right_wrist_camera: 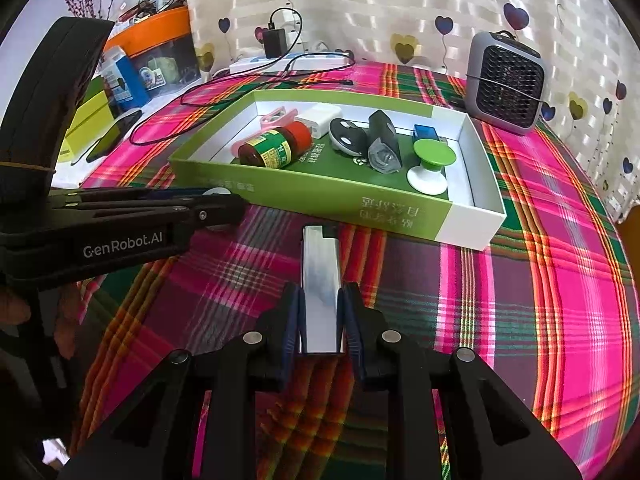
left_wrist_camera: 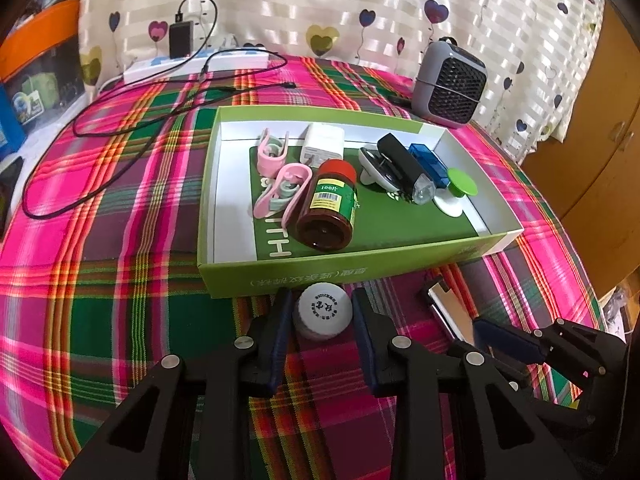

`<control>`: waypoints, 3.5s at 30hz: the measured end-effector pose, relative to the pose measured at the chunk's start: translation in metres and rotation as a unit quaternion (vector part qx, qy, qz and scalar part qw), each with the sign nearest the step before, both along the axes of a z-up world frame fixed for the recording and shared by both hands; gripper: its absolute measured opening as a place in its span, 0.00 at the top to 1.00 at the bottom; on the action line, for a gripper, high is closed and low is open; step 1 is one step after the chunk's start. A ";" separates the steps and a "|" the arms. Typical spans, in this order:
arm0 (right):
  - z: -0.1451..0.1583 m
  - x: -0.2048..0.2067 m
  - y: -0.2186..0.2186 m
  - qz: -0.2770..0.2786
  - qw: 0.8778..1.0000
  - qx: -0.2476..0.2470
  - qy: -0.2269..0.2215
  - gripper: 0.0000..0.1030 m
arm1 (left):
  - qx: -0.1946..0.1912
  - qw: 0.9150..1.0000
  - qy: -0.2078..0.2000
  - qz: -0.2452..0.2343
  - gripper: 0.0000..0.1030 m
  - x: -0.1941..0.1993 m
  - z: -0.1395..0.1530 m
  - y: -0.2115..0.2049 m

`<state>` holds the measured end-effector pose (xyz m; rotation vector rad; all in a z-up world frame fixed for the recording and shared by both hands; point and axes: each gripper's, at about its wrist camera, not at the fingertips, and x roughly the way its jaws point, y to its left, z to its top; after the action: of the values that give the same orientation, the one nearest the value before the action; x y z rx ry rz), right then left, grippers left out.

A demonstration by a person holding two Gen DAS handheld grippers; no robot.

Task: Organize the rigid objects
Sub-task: 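Lift and carry the white jar and silver lighter over the green box, then lower the jar and lighter into the box and open both grippers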

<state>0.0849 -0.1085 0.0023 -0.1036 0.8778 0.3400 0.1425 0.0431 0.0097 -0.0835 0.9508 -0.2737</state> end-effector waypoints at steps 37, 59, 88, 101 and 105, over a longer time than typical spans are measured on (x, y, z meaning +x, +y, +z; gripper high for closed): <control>0.032 -0.010 -0.014 -0.005 0.999 0.025 -0.042 0.77 | 0.012 0.998 -0.060 -0.019 0.72 -0.035 0.044 -0.014; 0.053 0.015 -0.034 -0.023 0.997 0.038 -0.055 0.77 | 0.009 0.996 -0.075 -0.038 0.72 -0.028 0.051 -0.027; 0.054 0.100 -0.051 -0.027 0.998 0.046 -0.032 0.77 | -0.024 0.997 -0.049 -0.060 0.72 0.036 0.035 -0.048; 0.039 0.128 -0.045 -0.023 0.999 0.036 -0.007 0.77 | -0.023 0.998 -0.027 -0.053 0.72 0.054 0.018 -0.050; 0.032 0.135 -0.042 -0.021 0.999 0.034 0.003 0.77 | -0.019 0.998 -0.024 -0.053 0.72 0.057 0.014 -0.051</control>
<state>0.2204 -0.1508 0.0339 -0.0221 0.8725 0.3311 0.1991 -0.0084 0.0241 -0.0599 0.9045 -0.3906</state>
